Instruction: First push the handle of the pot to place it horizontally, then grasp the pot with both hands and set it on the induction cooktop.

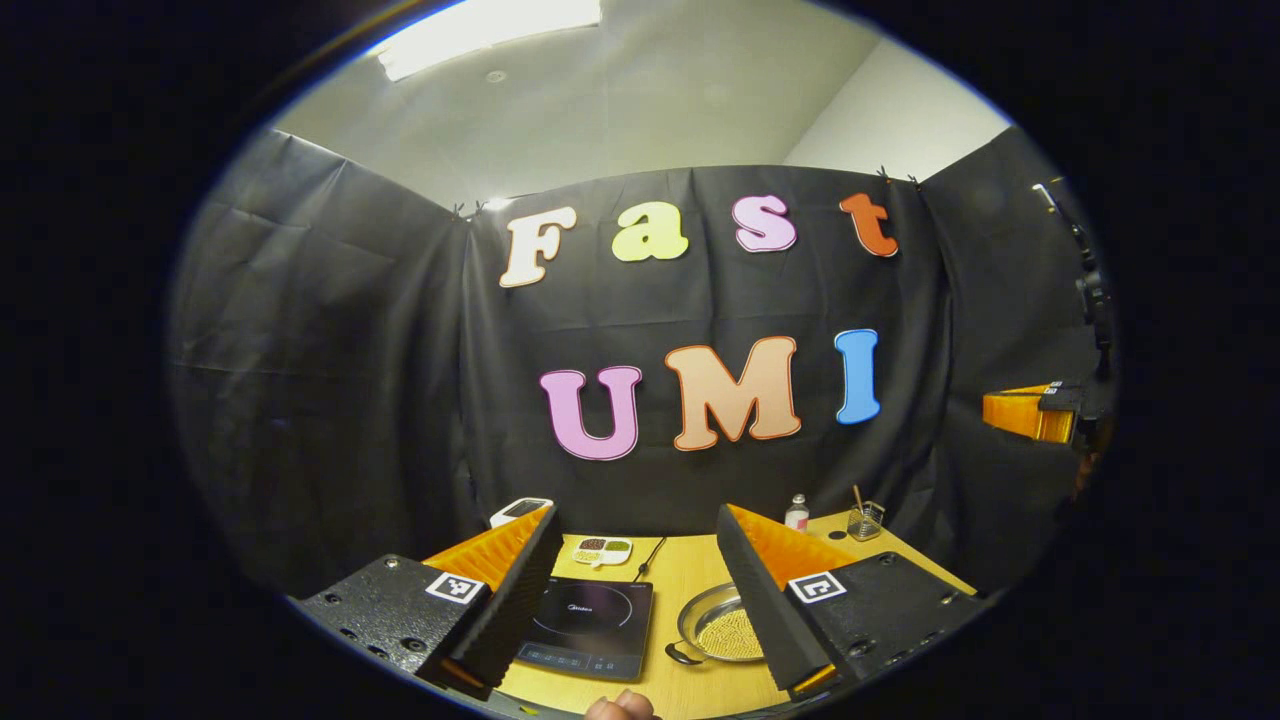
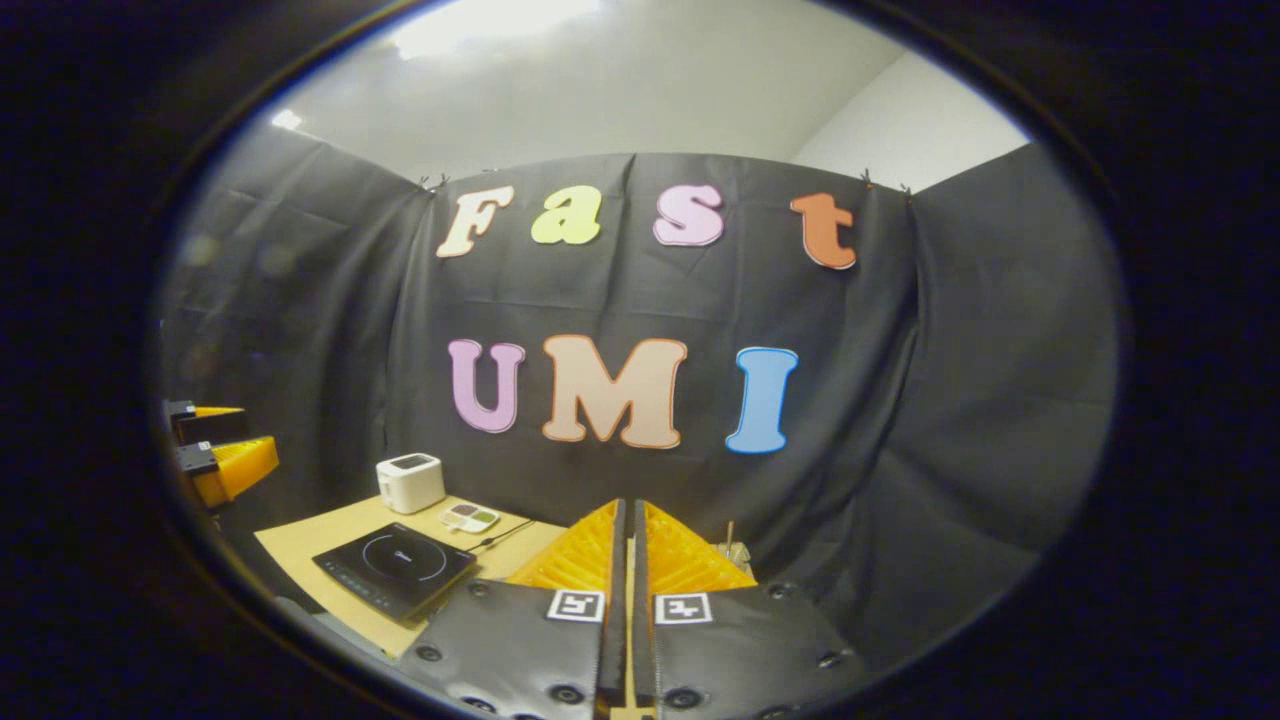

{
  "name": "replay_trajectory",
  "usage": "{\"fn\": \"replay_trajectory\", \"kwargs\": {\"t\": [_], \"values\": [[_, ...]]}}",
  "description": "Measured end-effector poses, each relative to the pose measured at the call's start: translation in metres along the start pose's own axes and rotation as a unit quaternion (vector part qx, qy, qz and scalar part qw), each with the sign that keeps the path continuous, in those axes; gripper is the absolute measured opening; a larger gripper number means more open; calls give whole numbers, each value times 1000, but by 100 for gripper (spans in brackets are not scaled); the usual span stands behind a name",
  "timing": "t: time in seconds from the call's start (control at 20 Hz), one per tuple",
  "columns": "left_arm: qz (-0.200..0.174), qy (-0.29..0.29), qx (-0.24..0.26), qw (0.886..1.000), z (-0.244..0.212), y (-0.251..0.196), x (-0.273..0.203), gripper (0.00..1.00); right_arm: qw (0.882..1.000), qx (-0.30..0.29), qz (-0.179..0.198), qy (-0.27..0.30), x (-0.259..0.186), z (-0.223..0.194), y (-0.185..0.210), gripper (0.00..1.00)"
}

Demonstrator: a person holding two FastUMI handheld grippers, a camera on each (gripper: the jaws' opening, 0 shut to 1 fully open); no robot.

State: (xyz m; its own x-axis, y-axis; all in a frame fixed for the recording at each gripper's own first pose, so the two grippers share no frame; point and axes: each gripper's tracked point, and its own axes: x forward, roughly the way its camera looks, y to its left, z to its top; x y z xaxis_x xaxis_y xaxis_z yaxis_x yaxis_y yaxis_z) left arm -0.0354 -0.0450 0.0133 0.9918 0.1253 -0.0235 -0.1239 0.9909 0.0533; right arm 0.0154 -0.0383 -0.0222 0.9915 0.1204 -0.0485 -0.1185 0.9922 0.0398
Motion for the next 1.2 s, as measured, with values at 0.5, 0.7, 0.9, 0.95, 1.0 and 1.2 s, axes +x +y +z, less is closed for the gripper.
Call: {"fn": "replay_trajectory", "kwargs": {"t": [0.5,0.7,0.9,0.95,1.0,1.2], "values": [[25,4,18,1000,3,-3,-9,95,993,75,74,51,9,-40,16,3],[27,-2,37,999,5,8,-1,95,992,71,82,68,17,-59,31,3],[8,-2,28,1000,-9,25,24,98,990,69,79,91,33,-77,55,3],[6,-1,24,1000,-14,36,31,98,990,69,76,98,38,-82,64,3],[7,0,22,1000,-21,50,40,99,989,69,72,105,43,-89,74,2],[-9,-8,25,1000,-37,106,77,100,986,80,41,142,66,-120,122,2]]}}
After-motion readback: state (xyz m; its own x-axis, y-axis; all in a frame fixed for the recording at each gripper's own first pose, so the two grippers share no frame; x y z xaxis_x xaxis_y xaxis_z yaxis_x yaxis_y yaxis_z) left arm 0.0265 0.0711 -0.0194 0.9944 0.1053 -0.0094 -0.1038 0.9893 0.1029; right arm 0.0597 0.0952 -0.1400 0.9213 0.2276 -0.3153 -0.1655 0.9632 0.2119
